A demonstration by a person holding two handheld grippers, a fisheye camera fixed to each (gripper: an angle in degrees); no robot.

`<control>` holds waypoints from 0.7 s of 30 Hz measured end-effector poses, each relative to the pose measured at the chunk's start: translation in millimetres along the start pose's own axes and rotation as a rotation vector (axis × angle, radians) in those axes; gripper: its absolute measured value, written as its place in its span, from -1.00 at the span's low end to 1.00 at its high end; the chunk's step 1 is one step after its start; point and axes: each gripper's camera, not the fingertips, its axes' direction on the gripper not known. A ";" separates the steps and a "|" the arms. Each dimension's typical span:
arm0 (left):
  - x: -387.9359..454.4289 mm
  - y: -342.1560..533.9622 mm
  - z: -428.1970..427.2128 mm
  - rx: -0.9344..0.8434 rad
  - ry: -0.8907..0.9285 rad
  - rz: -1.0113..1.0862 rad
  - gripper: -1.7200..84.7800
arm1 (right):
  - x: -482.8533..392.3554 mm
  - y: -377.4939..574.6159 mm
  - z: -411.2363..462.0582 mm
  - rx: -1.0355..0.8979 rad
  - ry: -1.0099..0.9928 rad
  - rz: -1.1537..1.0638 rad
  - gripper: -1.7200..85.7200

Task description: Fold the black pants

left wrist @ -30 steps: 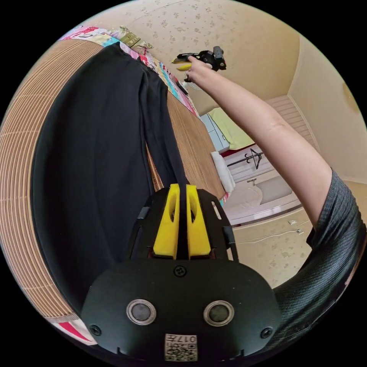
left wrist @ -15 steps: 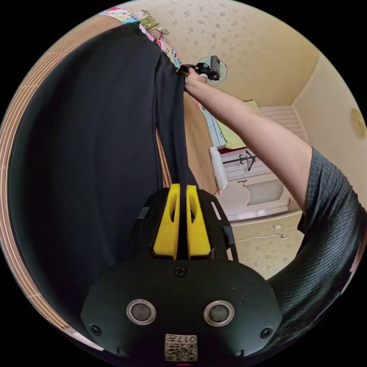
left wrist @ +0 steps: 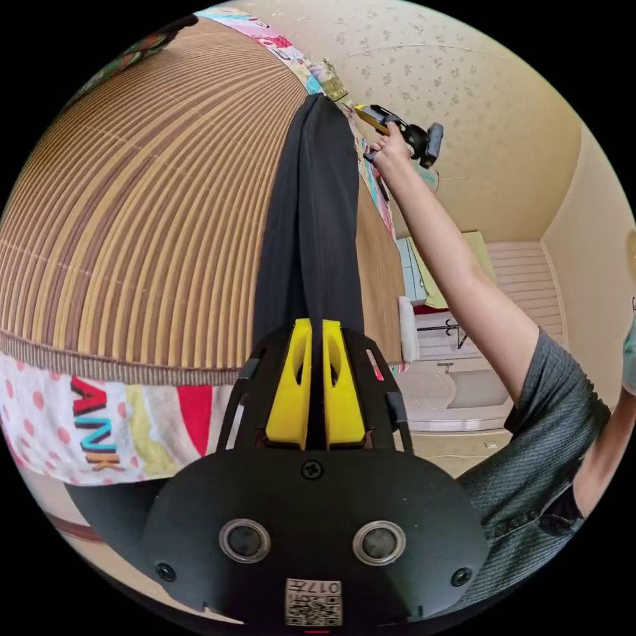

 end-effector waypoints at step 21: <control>19.7 22.8 -21.8 -0.058 -0.194 -0.011 -0.86 | 49.5 387.9 -182.6 -0.210 -0.307 0.207 -0.71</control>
